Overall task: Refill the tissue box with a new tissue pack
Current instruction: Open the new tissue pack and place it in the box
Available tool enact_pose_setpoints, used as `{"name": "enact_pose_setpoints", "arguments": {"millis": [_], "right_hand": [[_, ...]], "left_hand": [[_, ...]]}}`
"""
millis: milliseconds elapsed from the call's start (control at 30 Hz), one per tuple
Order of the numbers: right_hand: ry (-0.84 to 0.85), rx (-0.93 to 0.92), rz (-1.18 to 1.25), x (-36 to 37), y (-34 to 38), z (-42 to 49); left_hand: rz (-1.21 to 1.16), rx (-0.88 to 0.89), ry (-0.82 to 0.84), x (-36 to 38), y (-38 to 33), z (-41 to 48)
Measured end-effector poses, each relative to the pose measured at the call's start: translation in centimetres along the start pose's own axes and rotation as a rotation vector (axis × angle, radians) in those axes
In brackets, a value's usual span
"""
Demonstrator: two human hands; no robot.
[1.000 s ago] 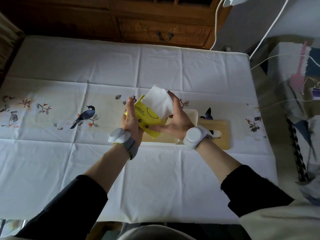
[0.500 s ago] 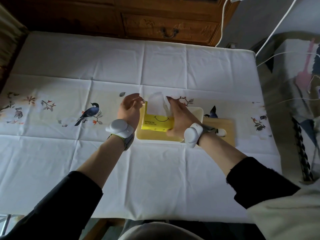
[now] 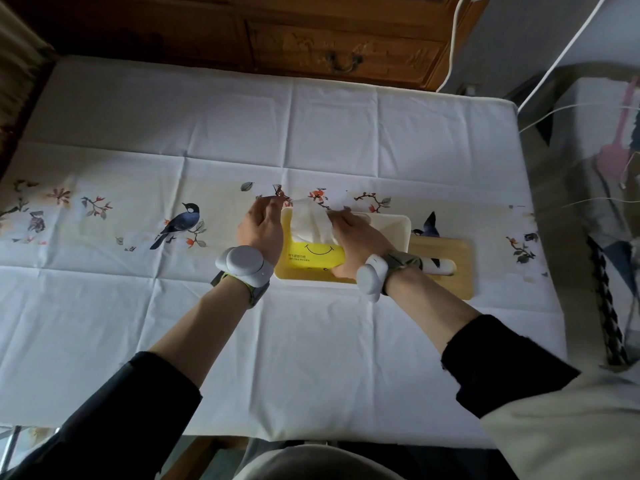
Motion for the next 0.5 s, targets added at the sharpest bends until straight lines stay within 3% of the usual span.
{"name": "enact_pose_setpoints", "arguments": {"millis": [167,500], "right_hand": [[0.115,0.012,-0.055,0.8,0.1,0.8],[0.095,0.052,-0.233,1.6,0.2,0.7]], "left_hand": [[0.061,0.024,-0.043,-0.4,1.6,0.5],[-0.09,-0.119,0.048,-1.0,4.0,0.8]]}}
Point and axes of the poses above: each hand's wrist, its own z-axis towards the middle knuckle, its own x-axis out of the palm, y = z × x, the point moved 3 cm from there along z, towards the middle knuckle, and after that the axes turned 2 degrees about y, right-handed, at the moved point
